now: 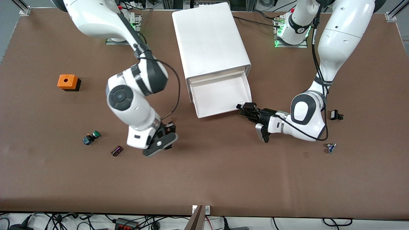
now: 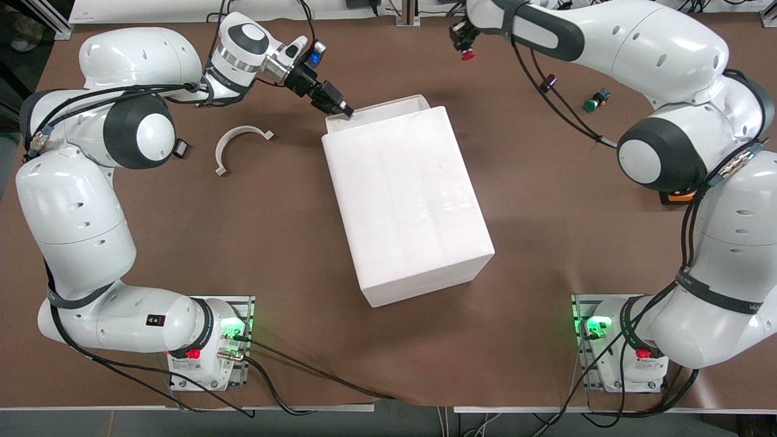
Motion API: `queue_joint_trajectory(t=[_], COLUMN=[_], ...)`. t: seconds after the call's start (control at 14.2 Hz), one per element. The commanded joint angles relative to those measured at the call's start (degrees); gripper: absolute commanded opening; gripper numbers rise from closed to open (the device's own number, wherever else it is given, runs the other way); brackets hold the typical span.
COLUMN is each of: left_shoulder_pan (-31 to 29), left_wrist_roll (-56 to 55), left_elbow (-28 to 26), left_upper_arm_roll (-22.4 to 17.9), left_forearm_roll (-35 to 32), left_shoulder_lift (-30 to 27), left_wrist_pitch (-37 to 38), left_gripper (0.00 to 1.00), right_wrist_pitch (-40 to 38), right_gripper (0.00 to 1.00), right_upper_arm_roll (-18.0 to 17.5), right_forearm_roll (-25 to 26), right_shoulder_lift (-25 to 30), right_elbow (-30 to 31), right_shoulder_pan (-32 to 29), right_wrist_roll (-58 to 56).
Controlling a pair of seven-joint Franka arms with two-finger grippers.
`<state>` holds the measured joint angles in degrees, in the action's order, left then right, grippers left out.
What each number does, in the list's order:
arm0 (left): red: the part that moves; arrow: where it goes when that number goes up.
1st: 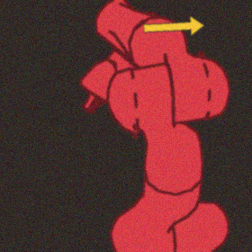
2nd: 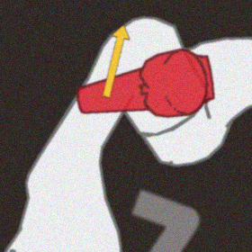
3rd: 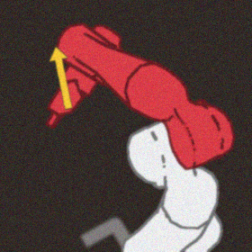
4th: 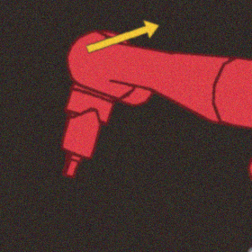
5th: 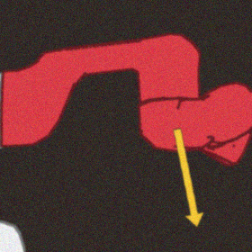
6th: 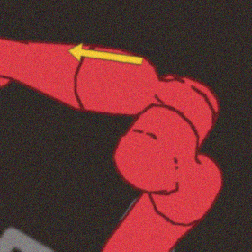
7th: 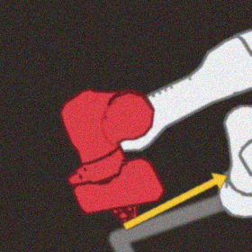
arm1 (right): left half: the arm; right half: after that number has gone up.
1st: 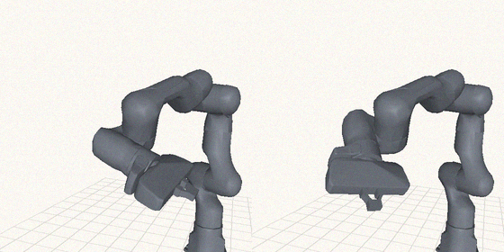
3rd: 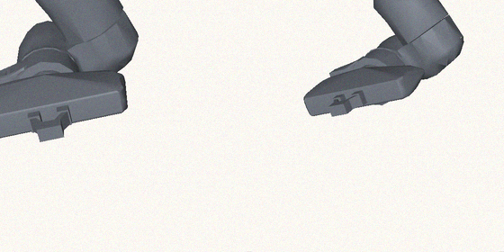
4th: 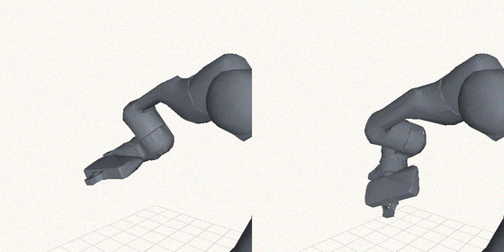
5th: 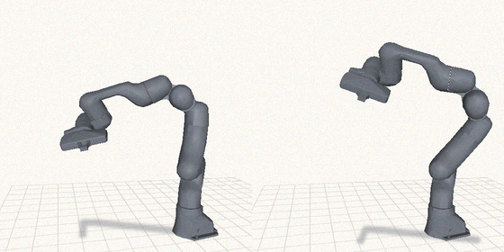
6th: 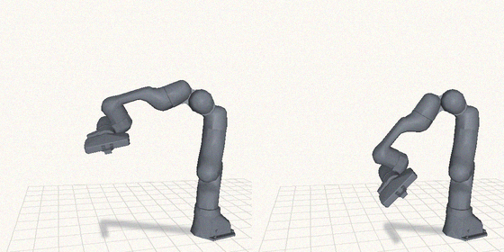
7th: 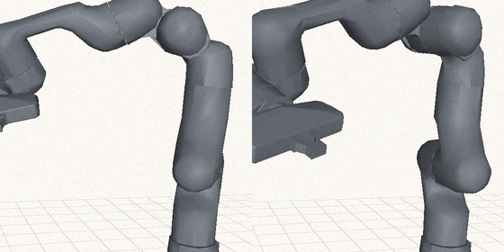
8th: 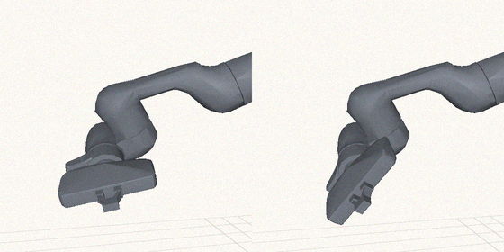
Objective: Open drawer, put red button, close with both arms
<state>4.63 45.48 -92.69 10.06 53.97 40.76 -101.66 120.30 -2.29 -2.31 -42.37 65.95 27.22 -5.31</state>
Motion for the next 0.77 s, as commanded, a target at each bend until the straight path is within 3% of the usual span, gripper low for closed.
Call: queue_joint_trajectory(t=[0.0, 0.28, 0.7], left_shoulder_pan=[0.11, 0.03, 0.73], left_wrist_roll=[-8.17, -26.72, -41.34], left_elbow=[1.64, 1.90, 13.23], left_upper_arm_roll=[-1.09, -1.00, -0.13], left_forearm_roll=[-5.15, -18.24, -45.84], left_shoulder_lift=[-2.51, -9.72, -11.76], left_wrist_pitch=[4.18, 7.09, 11.83], left_gripper=[1.00, 1.00, 1.00], right_wrist_pitch=[-0.59, -1.47, -6.55], right_gripper=[0.00, 0.00, 0.00], right_upper_arm_roll=[0.18, 0.27, 0.09], right_forearm_roll=[-0.59, -0.42, -0.51], right_shoulder_lift=[-0.43, -0.43, -1.40], right_elbow=[-3.01, -3.02, -3.02], right_shoulder_pan=[4.67, 10.74, 16.64], right_wrist_roll=[3.71, 13.46, 23.15])
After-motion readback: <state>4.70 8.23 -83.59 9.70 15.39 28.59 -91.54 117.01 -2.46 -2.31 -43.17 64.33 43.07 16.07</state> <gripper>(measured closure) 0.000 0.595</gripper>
